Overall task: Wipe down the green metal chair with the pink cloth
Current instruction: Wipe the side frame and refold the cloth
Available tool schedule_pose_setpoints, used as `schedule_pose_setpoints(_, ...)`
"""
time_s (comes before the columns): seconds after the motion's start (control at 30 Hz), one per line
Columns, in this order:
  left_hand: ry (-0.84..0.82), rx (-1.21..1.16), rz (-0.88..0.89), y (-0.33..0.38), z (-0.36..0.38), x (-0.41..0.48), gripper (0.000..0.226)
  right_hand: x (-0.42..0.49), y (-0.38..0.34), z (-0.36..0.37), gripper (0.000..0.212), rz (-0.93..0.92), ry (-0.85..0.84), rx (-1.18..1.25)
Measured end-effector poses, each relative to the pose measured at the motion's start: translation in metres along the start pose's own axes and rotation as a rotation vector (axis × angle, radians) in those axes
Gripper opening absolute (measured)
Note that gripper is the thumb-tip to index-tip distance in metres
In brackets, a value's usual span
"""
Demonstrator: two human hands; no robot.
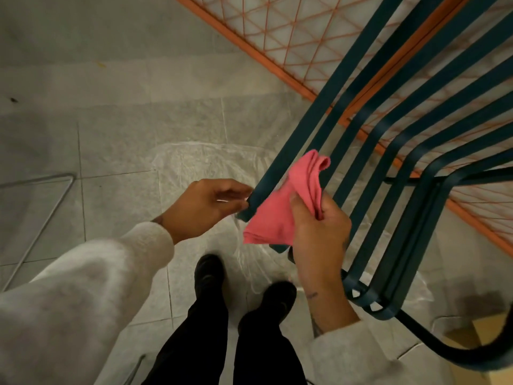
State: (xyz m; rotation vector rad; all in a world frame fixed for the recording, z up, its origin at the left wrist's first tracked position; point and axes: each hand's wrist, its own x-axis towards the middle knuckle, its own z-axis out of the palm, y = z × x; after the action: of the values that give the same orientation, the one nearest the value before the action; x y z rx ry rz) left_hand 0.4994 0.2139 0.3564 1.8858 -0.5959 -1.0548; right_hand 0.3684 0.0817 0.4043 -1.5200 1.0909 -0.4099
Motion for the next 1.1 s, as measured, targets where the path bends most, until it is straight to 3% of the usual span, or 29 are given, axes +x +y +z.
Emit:
schedule_pose_setpoints(0.1, 0.022, -0.156, 0.008, 0.016, -0.001, 0.007, 0.028, 0.005, 0.005, 0.001, 0.032, -0.477, -0.099, -0.424)
schedule_pose_setpoints(0.2, 0.000, -0.121, 0.069, 0.026, 0.002, 0.011, 0.027, -0.002, 0.024, 0.007, 0.040, -0.615, -0.202, -0.708)
schedule_pose_setpoints(0.4, -0.016, -0.112, 0.043, 0.025, 0.003, 0.017, 0.020, 0.035, 0.008, 0.003, 0.036, -0.569, -0.211, -0.624)
schedule_pose_setpoints(0.7, -0.060, -0.085, -0.021, 0.031, -0.001, 0.018, 0.030, 0.186, -0.054, -0.006, 0.030, -0.355, -0.102, -0.879)
schedule_pose_setpoints(0.8, -0.068, -0.096, -0.022, 0.030, -0.001, 0.018, 0.031, 0.162, -0.046, 0.001, 0.029, -0.307, -0.082, -0.778)
schedule_pose_setpoints(0.93, -0.059, -0.082, -0.016, 0.027, 0.000, 0.018, 0.029, 0.068, -0.014, 0.012, 0.039, -0.424, -0.120, -0.704)
schedule_pose_setpoints(1.1, 0.073, 0.146, 0.023, 0.028, 0.006, 0.003, 0.017, -0.008, -0.004, 0.015, 0.038, -0.266, -0.357, -0.673)
